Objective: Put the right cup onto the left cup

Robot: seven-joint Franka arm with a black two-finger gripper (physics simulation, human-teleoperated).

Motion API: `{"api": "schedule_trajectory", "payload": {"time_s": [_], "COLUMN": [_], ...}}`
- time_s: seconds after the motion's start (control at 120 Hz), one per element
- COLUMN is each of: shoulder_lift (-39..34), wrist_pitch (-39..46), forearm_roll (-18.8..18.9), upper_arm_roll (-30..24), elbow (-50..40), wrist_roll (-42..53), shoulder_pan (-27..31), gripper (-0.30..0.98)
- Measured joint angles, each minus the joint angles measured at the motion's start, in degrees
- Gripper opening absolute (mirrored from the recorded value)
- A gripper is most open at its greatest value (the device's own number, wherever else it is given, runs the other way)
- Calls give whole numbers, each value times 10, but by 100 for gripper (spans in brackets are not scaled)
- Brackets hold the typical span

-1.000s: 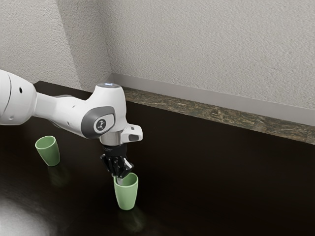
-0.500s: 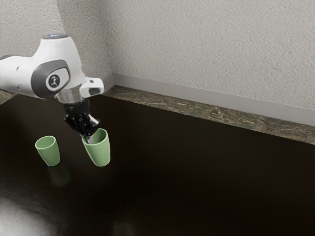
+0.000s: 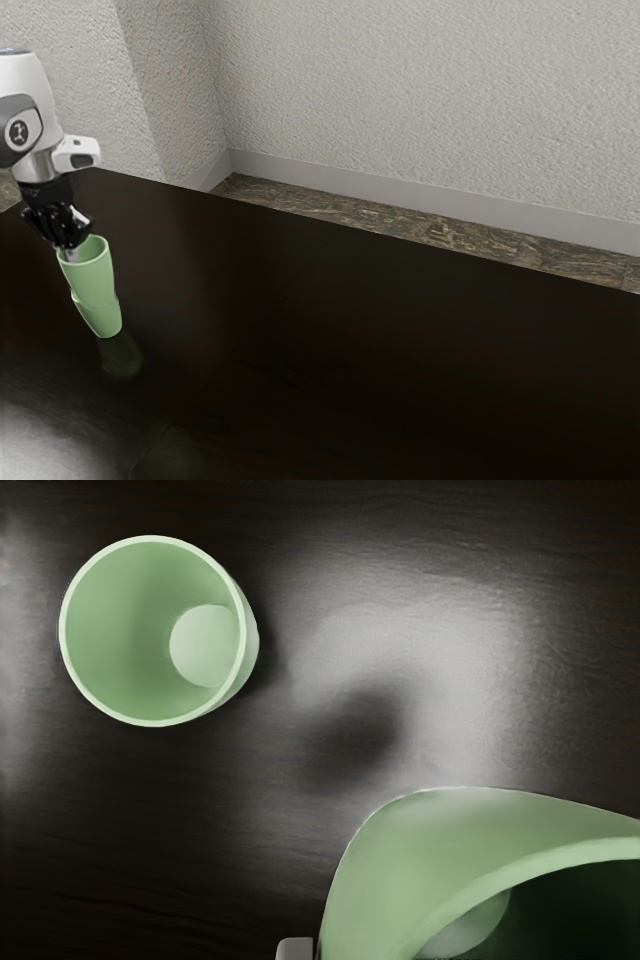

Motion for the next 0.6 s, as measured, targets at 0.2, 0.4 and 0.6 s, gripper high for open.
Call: {"api": "schedule_trajectory", "payload": {"time_s": [0.2, 0.4, 0.6], "shoulder_lift": [67, 114, 178], "wrist_pitch": [11, 19, 20], "forearm_roll": [3, -7, -26], "upper_arm_roll": [50, 74, 75], "elbow": [50, 93, 159], "wrist_roll": [69, 126, 167], "shoulder_pan": [4, 13, 19], "gripper": [-10, -10, -10]}}
